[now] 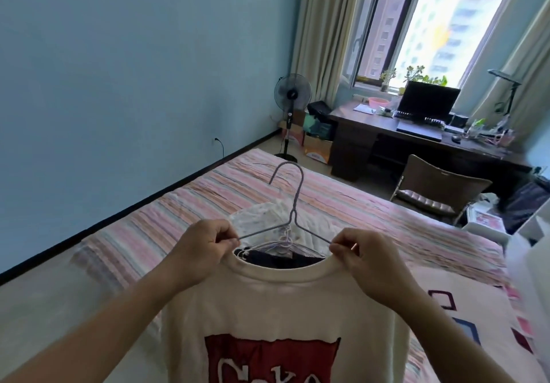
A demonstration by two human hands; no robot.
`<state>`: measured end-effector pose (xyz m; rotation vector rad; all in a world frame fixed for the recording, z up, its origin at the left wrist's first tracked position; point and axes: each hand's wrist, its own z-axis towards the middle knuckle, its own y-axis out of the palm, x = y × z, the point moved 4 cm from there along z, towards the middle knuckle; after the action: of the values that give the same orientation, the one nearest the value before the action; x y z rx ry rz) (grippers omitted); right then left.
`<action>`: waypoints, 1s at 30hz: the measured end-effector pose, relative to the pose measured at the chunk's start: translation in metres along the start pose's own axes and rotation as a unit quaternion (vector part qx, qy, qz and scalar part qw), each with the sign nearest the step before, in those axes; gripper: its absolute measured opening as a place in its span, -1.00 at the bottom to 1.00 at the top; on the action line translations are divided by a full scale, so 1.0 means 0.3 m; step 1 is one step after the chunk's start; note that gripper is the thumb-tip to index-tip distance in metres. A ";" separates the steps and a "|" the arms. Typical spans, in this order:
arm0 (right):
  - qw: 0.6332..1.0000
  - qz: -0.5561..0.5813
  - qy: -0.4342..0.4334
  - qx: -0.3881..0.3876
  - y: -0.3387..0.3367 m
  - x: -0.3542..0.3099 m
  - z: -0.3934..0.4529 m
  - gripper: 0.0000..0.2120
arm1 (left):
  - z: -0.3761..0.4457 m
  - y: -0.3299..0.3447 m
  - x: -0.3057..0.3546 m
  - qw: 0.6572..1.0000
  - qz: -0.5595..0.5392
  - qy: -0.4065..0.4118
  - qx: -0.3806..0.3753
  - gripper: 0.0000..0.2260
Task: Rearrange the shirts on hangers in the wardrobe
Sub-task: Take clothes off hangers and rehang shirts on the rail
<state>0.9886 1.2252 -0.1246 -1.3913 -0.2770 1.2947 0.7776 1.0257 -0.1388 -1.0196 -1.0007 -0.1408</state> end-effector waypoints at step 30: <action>0.941 -0.083 0.209 -0.253 1.201 1.220 0.938 -0.82 | 1.081 1.130 -1.099 0.930 0.178 -0.197 -0.254 -0.30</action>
<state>0.7208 1.5497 -0.5319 -1.9921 -0.4439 0.7843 0.5631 1.3521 -0.5584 -1.7394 -1.1477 0.1203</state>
